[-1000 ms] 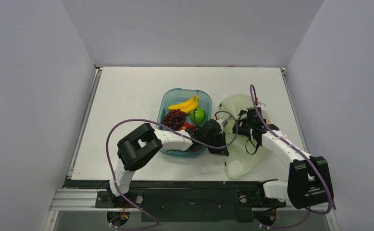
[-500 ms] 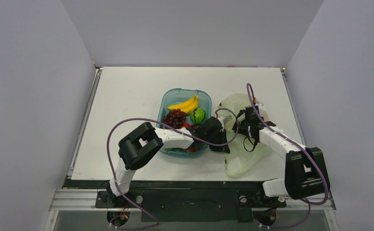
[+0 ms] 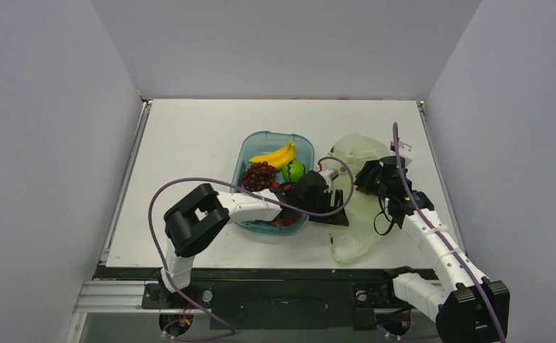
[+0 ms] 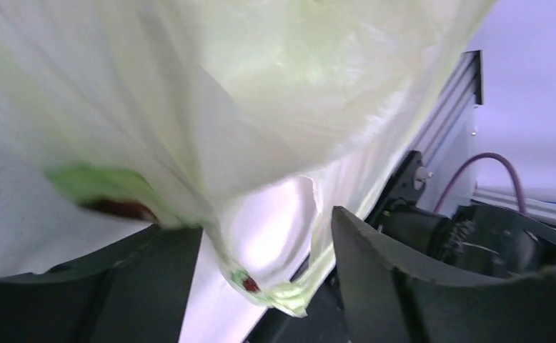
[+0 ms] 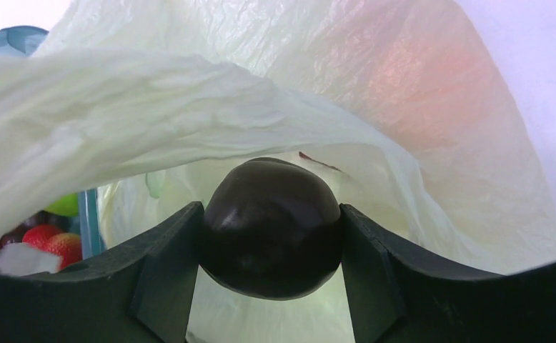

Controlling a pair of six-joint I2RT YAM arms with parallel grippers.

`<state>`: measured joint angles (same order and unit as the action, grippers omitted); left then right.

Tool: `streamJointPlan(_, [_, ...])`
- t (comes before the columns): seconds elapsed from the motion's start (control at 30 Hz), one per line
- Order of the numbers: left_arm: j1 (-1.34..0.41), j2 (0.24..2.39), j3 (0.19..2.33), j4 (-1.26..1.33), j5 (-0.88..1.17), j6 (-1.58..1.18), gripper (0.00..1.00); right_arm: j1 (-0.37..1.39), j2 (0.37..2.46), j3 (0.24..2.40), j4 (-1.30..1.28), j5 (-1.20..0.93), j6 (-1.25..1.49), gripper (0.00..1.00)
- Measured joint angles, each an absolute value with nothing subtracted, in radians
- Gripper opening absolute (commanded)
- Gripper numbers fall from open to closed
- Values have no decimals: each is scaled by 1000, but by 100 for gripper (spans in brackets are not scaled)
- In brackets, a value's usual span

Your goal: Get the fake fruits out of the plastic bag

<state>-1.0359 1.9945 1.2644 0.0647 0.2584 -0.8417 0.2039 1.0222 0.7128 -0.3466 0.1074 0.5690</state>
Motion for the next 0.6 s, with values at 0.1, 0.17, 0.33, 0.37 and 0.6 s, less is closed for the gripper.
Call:
streamJointPlan(0.1, [-1037, 1912, 1225, 65, 255, -834, 73, 214, 1003, 713, -370, 81, 568, 4])
streamJointPlan(0.17, [-1037, 1855, 1201, 68, 255, -830, 76, 233, 996, 714, -383, 65, 569, 3])
streamJointPlan(0.33, [-1037, 1659, 1094, 87, 255, -821, 79, 336, 991, 719, -400, 33, 590, 3])
streamJointPlan(0.37, [-1037, 1627, 1083, 86, 254, -817, 80, 363, 991, 719, -400, 27, 596, 3])
streamJointPlan(0.6, [-1034, 1345, 1053, -15, 124, -723, 82, 563, 1007, 736, -349, -1, 669, 3])
